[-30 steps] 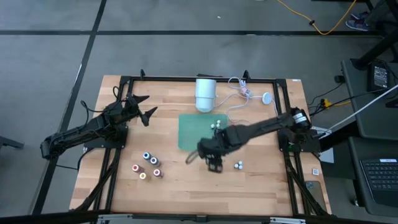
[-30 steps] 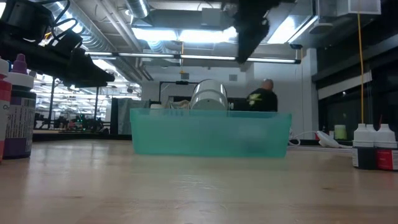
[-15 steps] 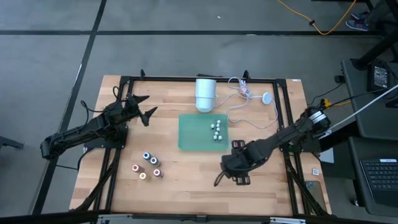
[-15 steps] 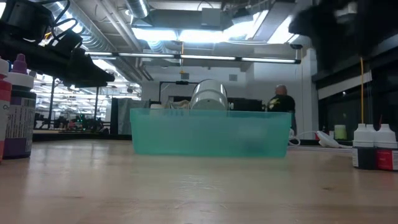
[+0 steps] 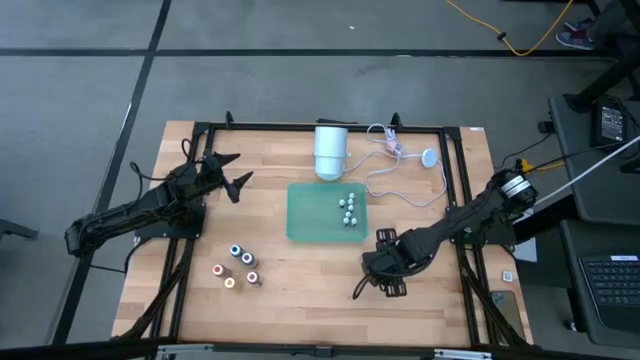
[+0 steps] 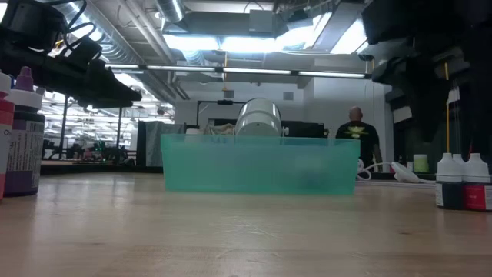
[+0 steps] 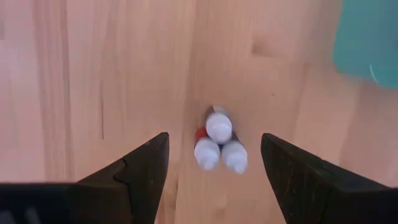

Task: Pick & Place food coloring
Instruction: Put the small black food coloring bottle into the green bin

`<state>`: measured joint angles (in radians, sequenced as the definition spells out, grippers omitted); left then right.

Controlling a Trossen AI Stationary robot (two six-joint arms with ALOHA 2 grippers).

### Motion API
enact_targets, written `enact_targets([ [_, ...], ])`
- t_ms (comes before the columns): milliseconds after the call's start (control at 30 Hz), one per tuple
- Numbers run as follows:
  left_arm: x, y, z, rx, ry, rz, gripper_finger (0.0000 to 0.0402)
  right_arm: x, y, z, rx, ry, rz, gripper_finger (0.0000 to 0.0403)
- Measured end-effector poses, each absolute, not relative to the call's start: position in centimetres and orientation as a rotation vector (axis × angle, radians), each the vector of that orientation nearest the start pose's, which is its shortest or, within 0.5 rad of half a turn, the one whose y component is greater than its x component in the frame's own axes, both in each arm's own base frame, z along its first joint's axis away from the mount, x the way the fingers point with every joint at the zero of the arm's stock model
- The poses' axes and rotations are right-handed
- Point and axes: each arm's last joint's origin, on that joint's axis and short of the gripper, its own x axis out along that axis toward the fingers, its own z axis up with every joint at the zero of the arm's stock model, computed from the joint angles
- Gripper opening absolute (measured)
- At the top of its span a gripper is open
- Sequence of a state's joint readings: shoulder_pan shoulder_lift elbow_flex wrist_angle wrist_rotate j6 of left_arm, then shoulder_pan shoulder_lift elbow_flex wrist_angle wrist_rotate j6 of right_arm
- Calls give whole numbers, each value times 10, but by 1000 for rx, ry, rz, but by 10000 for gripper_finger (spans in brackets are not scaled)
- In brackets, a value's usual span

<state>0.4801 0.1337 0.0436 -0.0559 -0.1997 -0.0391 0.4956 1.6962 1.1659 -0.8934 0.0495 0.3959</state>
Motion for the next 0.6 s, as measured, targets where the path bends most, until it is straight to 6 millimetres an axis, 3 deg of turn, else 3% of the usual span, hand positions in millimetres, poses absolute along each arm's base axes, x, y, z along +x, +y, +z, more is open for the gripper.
enact_targets([
  [333, 89, 53, 162, -58, 134, 682, 361, 281, 142, 173, -64, 1441, 71, 255],
  [600, 89, 53, 162, -58, 134, 682, 361, 286, 138, 166, -53, 1453, 54, 255],
])
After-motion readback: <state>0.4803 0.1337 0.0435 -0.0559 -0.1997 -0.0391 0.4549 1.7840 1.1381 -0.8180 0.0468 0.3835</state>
